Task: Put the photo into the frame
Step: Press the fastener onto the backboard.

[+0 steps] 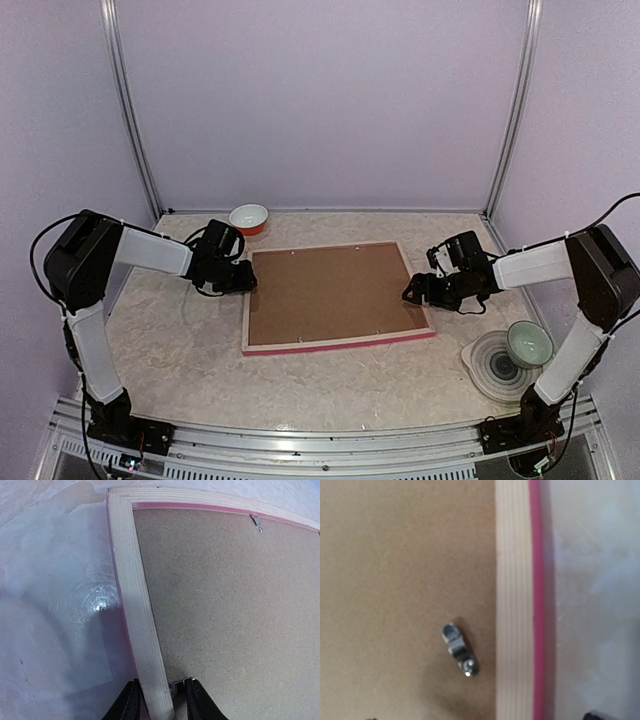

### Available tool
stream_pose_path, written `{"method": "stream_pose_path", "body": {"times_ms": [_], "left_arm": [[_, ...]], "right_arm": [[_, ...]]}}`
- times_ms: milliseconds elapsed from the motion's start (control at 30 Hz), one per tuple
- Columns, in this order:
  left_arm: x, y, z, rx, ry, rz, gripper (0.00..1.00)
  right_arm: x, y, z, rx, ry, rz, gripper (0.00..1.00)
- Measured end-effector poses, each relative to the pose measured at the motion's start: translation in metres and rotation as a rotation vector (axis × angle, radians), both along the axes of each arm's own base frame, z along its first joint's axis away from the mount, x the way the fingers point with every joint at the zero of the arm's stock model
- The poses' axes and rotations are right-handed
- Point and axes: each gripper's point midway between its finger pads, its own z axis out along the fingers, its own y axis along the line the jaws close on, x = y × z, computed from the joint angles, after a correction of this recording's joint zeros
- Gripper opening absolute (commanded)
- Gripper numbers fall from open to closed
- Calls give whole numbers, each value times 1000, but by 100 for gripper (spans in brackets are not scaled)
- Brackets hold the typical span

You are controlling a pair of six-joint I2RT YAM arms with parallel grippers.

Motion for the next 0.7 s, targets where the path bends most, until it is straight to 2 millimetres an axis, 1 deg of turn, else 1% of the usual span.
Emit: {"method": "stream_pose_path", "body": {"times_ms": [300,700], "left_arm": [[1,0,0,1,-2,3,31],[4,1,0,1,-3,12,24]], "right_arm": [[1,0,0,2,-4,0,88],[1,0,0,2,-4,0,88]]}}
